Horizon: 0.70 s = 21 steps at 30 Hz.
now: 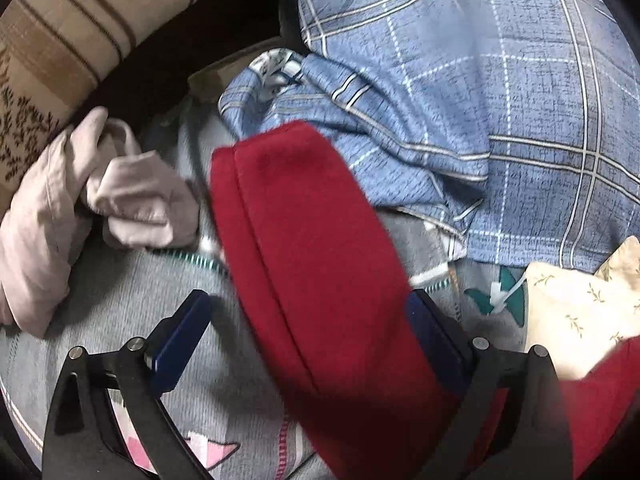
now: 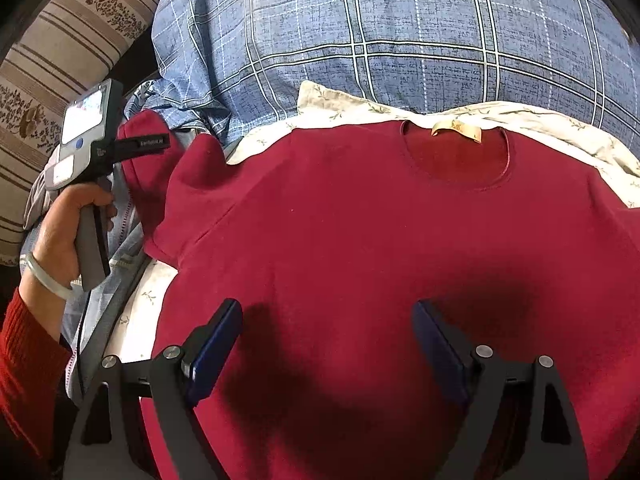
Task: Fold small clothes
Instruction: 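Grasp the red sweater's sleeve cuff with the left gripper, then lift the sleeve with the left gripper and fold it across the sweater body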
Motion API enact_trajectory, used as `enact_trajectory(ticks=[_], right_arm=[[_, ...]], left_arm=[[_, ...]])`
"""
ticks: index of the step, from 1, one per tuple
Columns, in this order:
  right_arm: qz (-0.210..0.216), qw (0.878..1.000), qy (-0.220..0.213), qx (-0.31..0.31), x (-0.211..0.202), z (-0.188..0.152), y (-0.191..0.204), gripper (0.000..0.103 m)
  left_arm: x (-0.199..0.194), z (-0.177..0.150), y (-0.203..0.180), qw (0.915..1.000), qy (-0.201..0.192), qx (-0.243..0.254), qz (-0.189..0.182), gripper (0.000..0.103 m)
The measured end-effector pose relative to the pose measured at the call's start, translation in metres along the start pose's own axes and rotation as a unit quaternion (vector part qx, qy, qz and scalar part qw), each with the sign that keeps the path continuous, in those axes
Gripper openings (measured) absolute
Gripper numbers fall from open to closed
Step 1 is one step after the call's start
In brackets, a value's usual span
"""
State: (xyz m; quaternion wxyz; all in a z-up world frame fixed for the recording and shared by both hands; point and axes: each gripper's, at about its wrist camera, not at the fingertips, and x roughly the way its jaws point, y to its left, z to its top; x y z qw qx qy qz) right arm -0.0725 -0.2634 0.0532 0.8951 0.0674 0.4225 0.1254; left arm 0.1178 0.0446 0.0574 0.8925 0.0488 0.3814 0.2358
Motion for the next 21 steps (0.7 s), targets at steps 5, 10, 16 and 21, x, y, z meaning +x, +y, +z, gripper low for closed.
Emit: enact_trajectory(ticks=[5, 10, 16, 21], right_arm=[[0.0, 1.0, 0.004, -0.002, 0.0, 0.001, 0.001, 0.089], [0.007, 1.0, -0.001, 0.002, 0.0, 0.003, 0.001, 0.084], [0.008, 1.0, -0.014, -0.007, -0.012, 0.004, 0.001, 0.036], [0.006, 0.999, -0.038, 0.013, -0.032, 0.007, -0.014, 0.036]], left_arm=[[0.014, 0.005, -0.005, 0.9999, 0.015, 0.004, 0.006, 0.098], [0.017, 0.01, -0.01, 0.9996, 0.013, -0.003, -0.025, 0.097], [0.017, 0.013, 0.013, 0.9877, 0.033, -0.08, -0.13, 0.008], [-0.02, 0.018, 0.043, 0.9695, 0.024, -0.124, -0.21, 0.008]])
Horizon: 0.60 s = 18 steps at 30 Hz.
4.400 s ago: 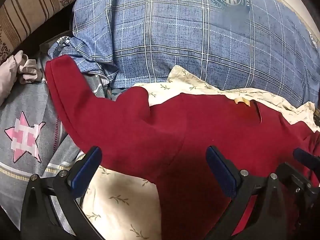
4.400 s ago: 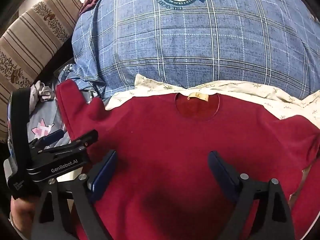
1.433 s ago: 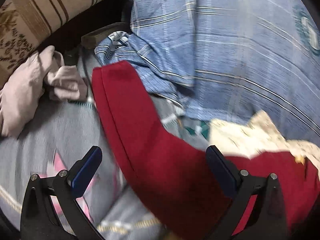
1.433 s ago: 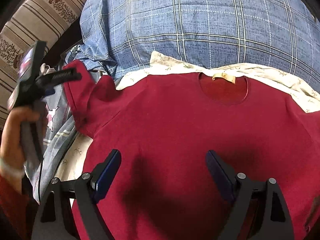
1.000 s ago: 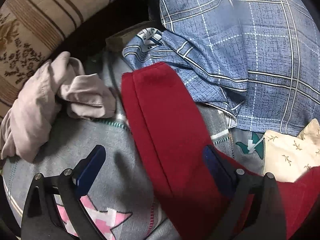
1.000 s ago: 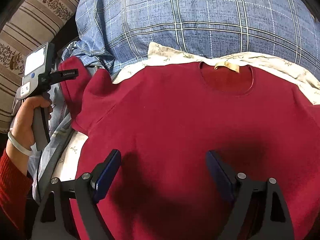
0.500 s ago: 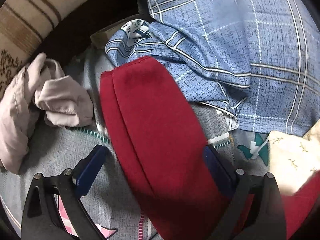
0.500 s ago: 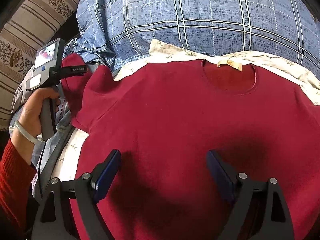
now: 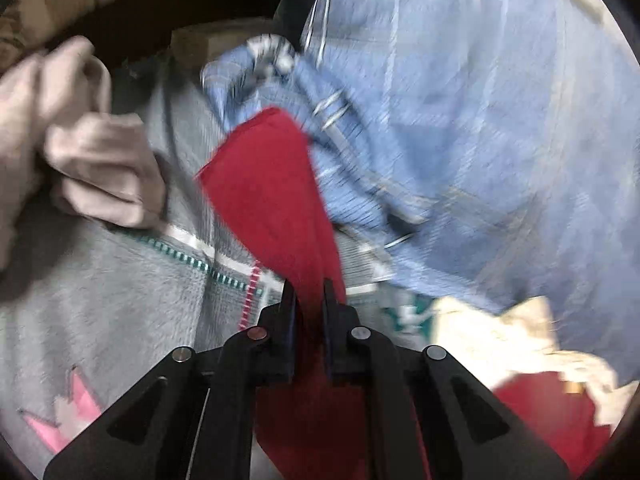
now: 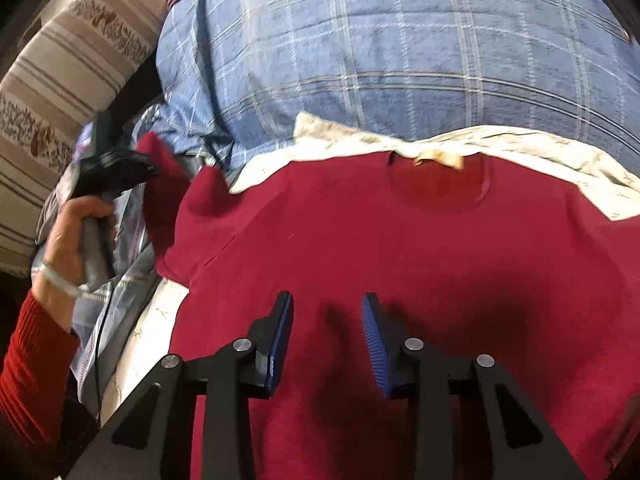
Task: Fold small clothes
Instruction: 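Lift the sleeve with the left gripper and fold it across the sweater body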
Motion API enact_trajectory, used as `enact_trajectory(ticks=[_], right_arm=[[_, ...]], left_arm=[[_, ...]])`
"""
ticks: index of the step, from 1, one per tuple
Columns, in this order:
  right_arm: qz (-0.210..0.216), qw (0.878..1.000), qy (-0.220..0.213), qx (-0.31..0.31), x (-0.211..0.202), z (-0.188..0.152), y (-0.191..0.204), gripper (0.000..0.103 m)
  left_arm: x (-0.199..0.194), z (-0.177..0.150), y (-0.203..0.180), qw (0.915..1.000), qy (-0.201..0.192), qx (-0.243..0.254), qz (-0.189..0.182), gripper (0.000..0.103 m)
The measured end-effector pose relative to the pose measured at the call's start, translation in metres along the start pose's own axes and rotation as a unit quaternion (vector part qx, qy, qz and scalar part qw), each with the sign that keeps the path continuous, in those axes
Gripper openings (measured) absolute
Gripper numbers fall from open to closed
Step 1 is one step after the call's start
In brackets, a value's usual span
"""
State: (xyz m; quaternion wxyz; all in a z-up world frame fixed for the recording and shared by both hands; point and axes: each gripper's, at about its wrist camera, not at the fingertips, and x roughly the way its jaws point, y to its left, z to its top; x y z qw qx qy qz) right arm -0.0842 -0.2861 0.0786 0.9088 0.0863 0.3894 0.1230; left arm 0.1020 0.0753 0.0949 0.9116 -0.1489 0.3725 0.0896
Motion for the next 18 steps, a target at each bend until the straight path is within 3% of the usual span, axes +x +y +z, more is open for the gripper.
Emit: enact_trajectory(ticks=[5, 9, 14, 18], right_arm=[[-0.026, 0.999, -0.009, 0.023, -0.016, -0.003, -0.03, 0.039], [-0.053, 0.998, -0.014, 0.042, -0.028, -0.008, -0.061, 0.039], [-0.097, 0.993, -0.014, 0.066, -0.038, -0.005, -0.108, 0.037], [-0.123, 0.988, -0.022, 0.088, -0.051, -0.003, -0.139, 0.037]], left_arm=[[-0.083, 0.003, -0.029, 0.9946, -0.05, 0.035, -0.084, 0.008], [-0.14, -0.022, -0.094, 0.9773, -0.065, 0.103, -0.173, 0.008], [-0.132, -0.094, -0.195, 0.9478, -0.002, 0.193, -0.254, 0.008], [-0.12, -0.164, -0.255, 0.9278, 0.056, 0.24, -0.28, 0.008]])
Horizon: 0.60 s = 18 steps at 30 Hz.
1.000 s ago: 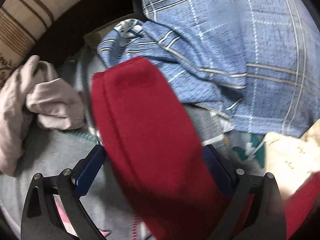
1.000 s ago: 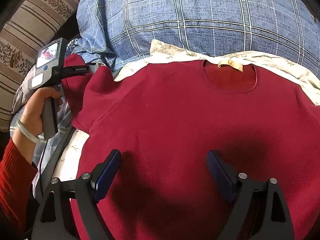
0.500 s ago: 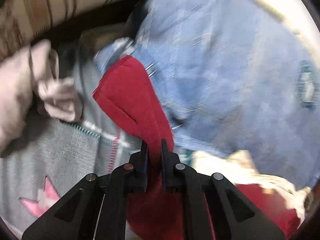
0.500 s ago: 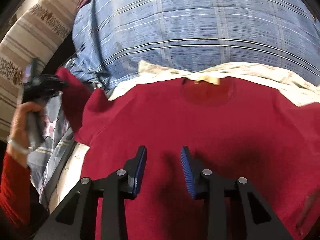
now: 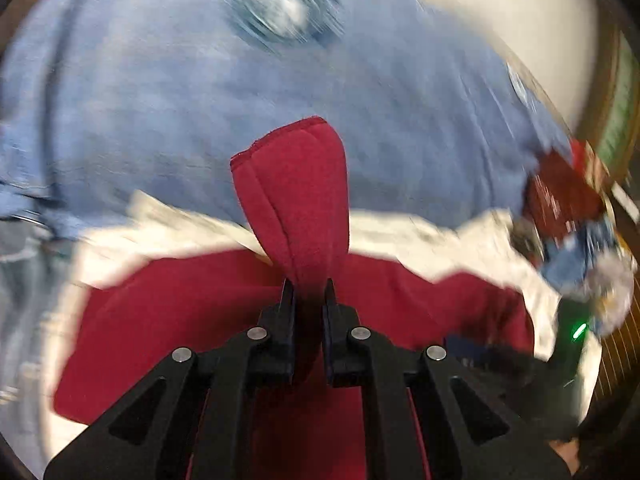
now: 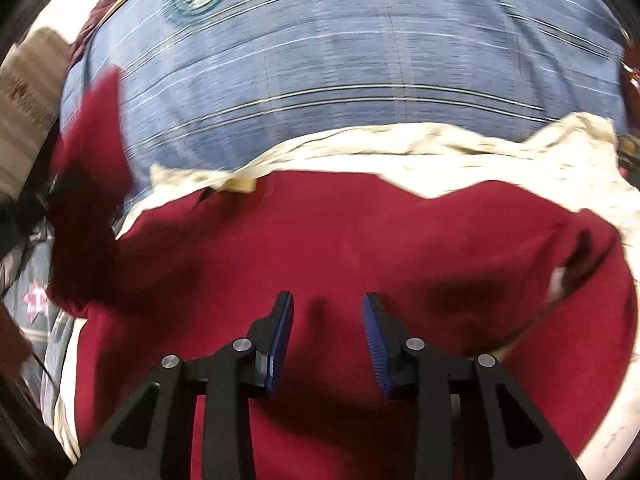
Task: Fold small clothes
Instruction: 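Lift the sleeve with the left gripper and fold it across the sweater body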
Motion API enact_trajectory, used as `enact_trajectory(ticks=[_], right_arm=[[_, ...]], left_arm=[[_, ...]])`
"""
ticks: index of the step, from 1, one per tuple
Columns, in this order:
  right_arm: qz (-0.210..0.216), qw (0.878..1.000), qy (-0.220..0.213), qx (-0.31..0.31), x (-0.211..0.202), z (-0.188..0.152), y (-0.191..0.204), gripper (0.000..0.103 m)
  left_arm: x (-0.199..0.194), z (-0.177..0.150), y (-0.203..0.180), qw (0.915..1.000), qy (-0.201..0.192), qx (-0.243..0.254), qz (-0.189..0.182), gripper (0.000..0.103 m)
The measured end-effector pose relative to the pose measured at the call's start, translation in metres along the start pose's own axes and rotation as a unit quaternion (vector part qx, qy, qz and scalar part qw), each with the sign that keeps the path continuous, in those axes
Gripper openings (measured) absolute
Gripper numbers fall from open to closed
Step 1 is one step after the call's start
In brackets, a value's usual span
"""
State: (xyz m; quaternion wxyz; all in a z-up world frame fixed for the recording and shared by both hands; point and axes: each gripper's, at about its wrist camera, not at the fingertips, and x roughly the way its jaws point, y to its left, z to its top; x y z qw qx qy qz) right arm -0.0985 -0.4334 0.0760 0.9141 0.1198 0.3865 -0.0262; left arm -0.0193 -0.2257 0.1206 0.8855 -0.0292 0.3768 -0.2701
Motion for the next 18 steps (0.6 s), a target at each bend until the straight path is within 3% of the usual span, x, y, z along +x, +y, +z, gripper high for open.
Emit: enact_trajectory(ticks=[2, 4, 5, 7, 9, 11, 14, 16, 18], right_arm=[[0.004, 1.0, -0.004, 0.017, -0.008, 0.0, -0.013, 0.042], [-0.006, 1.0, -0.009, 0.027, -0.015, -0.002, -0.022, 0.063], [-0.006, 0.999, -0.012, 0.035, -0.02, -0.004, -0.027, 0.065], [0.007, 0.998, -0.016, 0.053, -0.027, -0.004, -0.036, 0.065], [0.011, 0.998, -0.021, 0.055, -0.032, -0.001, -0.038, 0.065], [0.02, 0.998, -0.03, 0.053, -0.035, 0.006, -0.038, 0.065], [0.04, 0.998, -0.026, 0.051, -0.026, 0.017, -0.026, 0.066], [0.042, 0.998, -0.016, 0.036, -0.011, 0.024, -0.013, 0.067], [0.039, 0.999, -0.002, 0.02, 0.006, 0.029, 0.001, 0.067]], left_arm=[[0.027, -0.012, -0.019, 0.9996, 0.027, 0.003, 0.0, 0.008], [0.055, -0.023, -0.028, 0.9982, 0.056, 0.016, 0.013, 0.009], [0.063, -0.026, -0.028, 0.9971, 0.07, 0.019, 0.022, 0.012], [0.051, -0.032, -0.024, 0.9966, 0.081, 0.013, 0.012, 0.027], [0.024, -0.026, -0.016, 0.9974, 0.07, 0.014, 0.0, 0.061], [-0.016, -0.02, -0.005, 0.9989, 0.029, 0.031, 0.018, 0.08], [-0.049, -0.018, 0.011, 0.9951, -0.003, 0.058, 0.08, 0.082], [-0.057, -0.02, 0.036, 0.9875, -0.004, 0.059, 0.146, 0.082], [-0.052, -0.027, 0.06, 0.9834, 0.004, 0.038, 0.177, 0.082]])
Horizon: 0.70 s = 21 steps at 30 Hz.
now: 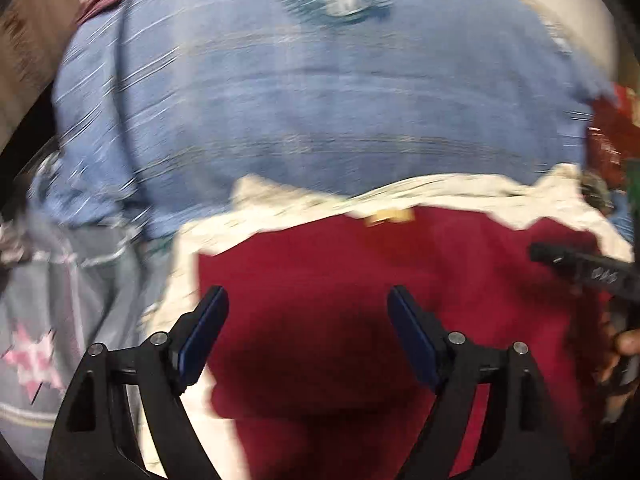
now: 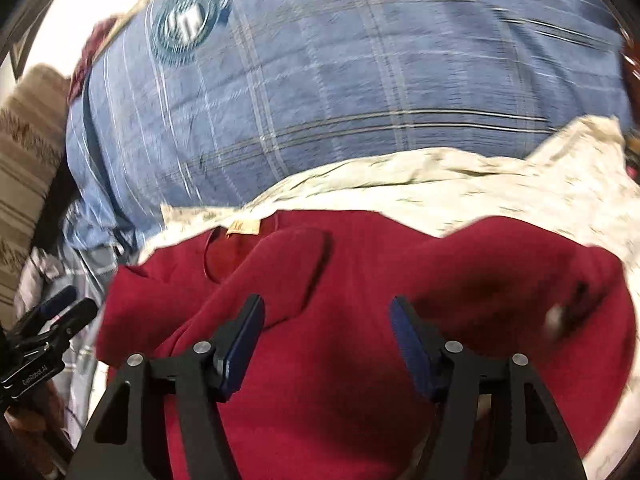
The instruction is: Fold small clothes
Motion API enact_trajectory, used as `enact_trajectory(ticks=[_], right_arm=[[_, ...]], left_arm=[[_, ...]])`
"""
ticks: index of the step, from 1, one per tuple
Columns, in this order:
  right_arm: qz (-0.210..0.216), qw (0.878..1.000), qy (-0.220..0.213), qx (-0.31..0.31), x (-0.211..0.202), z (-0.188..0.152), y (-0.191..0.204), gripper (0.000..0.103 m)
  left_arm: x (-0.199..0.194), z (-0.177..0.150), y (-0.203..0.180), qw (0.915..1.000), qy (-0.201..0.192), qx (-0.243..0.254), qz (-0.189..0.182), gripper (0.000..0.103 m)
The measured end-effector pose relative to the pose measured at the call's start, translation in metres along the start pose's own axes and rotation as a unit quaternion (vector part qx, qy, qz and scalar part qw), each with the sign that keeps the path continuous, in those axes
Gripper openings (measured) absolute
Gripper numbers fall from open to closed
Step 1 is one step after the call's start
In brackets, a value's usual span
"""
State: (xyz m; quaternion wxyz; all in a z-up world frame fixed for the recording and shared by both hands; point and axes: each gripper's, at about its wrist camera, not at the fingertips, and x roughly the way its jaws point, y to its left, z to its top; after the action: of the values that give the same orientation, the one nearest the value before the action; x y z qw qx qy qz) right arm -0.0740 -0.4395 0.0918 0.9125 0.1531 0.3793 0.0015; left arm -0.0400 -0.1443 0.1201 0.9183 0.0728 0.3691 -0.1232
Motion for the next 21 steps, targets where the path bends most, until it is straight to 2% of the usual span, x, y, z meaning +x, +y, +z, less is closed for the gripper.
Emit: enact_trajectory(ticks=[2, 6, 7, 10, 12, 13, 15, 16, 21], right_arm=[[0.015, 1.0, 0.008, -0.008, 0.014, 0.006, 0.016, 0.067], [0.016, 0.999, 0.013, -0.043, 0.029, 0.016, 0.054, 0.069], [0.013, 0.998, 0.015, -0.052, 0.033, 0.019, 0.062, 0.072], [-0.002, 0.993, 0.038, -0.11, 0.059, 0.022, 0.098, 0.071], [-0.035, 0.986, 0.051, -0.157, 0.07, 0.015, 0.11, 0.068], [-0.074, 0.977, 0.063, -0.189, 0.074, 0.007, 0.112, 0.064], [-0.117, 0.968, 0.073, -0.209, 0.07, -0.003, 0.1, 0.064], [-0.129, 0.968, 0.076, -0.203, 0.056, -0.011, 0.083, 0.065], [-0.127, 0.982, 0.058, -0.13, -0.01, -0.025, 0.019, 0.069]], left_arm=[[0.014, -0.009, 0.017, 0.9992, 0.014, -0.026, 0.027, 0.082], [0.042, -0.023, 0.031, 0.9966, 0.034, -0.063, 0.039, 0.082], [0.046, -0.024, 0.031, 0.9964, 0.037, -0.063, 0.043, 0.082], [0.054, -0.029, 0.024, 0.9963, 0.041, -0.044, 0.061, 0.082], [0.057, -0.032, 0.02, 0.9965, 0.045, -0.034, 0.062, 0.082], [0.057, -0.033, 0.02, 0.9965, 0.046, -0.03, 0.063, 0.082], [0.056, -0.035, 0.018, 0.9965, 0.047, -0.025, 0.065, 0.082], [0.055, -0.035, 0.019, 0.9966, 0.046, -0.026, 0.063, 0.082], [0.046, -0.031, 0.019, 0.9972, 0.036, -0.033, 0.057, 0.082]])
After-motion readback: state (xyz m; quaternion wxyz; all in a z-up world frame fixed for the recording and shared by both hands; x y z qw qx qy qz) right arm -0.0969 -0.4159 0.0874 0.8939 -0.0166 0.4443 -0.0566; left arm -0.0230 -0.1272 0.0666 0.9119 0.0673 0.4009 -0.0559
